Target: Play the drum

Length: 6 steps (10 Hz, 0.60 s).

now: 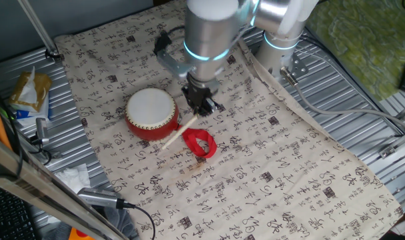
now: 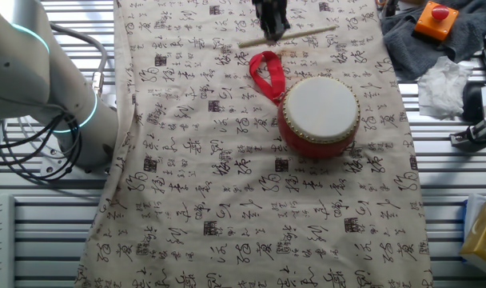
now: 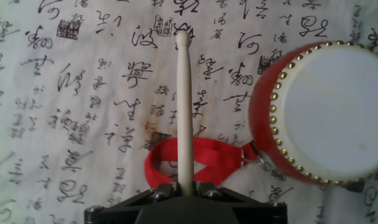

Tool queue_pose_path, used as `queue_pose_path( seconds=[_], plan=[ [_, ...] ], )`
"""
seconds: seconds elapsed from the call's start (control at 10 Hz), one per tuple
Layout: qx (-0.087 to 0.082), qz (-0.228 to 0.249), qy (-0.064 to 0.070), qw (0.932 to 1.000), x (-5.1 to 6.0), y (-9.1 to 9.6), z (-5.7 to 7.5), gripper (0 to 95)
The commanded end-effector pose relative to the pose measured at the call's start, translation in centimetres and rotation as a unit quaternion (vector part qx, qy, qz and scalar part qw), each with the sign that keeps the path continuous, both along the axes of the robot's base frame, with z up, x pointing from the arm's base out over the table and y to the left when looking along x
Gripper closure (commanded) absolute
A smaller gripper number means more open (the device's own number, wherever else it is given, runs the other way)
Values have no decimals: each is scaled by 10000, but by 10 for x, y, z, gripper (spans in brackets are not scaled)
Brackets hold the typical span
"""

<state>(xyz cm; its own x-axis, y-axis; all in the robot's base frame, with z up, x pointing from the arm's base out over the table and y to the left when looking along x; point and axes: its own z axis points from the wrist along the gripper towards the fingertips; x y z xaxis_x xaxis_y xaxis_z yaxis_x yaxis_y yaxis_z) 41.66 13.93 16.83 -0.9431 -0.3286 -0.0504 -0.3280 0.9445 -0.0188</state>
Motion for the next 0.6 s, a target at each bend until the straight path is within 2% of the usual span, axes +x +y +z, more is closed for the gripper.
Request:
queue_pose_path(
  seconds=[0.1, 0.6],
  plan=[
    [21, 249, 3, 9997, -4, -25, 4, 950],
    [-7, 215, 34, 9998, -12, -60, 10, 950]
  ],
)
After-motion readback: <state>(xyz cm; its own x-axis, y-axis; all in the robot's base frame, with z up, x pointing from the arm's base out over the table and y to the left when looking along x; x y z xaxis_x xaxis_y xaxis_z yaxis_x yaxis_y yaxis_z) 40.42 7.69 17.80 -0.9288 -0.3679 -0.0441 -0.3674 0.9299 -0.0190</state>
